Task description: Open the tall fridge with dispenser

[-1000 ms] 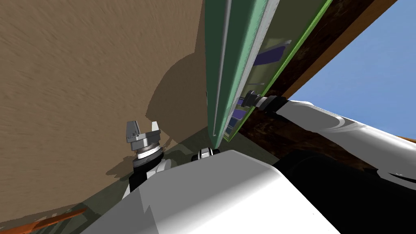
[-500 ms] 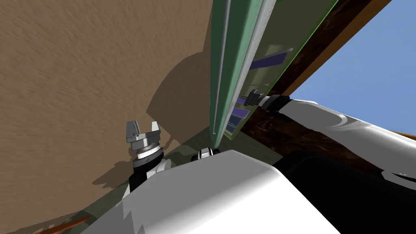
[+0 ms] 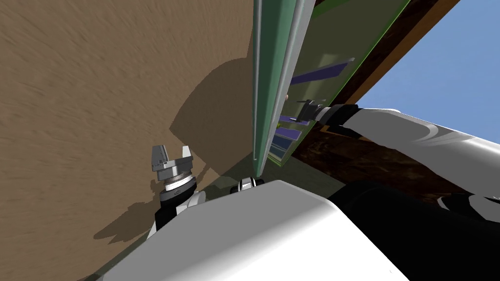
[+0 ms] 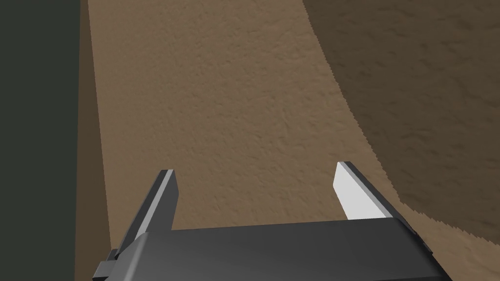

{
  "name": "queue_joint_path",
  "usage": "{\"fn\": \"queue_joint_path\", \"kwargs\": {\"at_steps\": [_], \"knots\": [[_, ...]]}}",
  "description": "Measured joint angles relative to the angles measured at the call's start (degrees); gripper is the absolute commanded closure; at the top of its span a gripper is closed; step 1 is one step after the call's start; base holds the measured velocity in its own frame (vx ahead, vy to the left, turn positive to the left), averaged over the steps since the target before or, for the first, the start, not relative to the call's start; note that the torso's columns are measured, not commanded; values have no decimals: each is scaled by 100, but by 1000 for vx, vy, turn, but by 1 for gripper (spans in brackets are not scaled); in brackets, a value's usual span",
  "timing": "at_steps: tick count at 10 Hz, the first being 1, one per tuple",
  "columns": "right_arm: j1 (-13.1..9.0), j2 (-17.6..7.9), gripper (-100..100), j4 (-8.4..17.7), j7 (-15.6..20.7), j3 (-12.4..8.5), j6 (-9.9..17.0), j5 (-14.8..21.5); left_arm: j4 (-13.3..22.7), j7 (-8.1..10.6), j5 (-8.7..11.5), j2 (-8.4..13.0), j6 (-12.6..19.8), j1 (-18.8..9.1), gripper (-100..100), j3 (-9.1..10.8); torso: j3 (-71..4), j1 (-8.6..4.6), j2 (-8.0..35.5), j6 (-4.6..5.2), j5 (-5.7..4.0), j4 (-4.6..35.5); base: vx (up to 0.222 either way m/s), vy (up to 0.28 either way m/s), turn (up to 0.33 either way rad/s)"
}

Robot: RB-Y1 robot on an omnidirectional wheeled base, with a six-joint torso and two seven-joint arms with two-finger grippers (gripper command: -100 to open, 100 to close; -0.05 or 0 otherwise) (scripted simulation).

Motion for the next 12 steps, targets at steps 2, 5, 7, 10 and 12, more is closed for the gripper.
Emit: {"fn": "queue_joint_path", "kwargs": {"at_steps": [2,5,7,10,12], "knots": [[-7,-147,-100,134,-91,-165,-116,-20,0,0,0,1,0,-1,0,1,10,-45,15,0,-13,5,51,192,-77],[-24,-386,-100,364,-235,-514,-371,-100,0,0,0,1,0,0,0,1,3,-15,4,0,-4,2,44,215,-112],[-32,-609,-100,518,-411,-653,-453,-59,0,0,0,1,0,-1,0,1,8,-23,13,0,-6,4,23,211,-82],[-67,-773,-100,683,-468,-815,-589,-129,0,0,0,3,0,0,0,2,-12,-63,-22,0,-21,-5,71,60,-9],[-68,-782,-100,687,-480,-821,-595,-128,0,0,0,3,0,-1,0,3,12,-39,20,1,-13,6,17,-1,-39]]}}
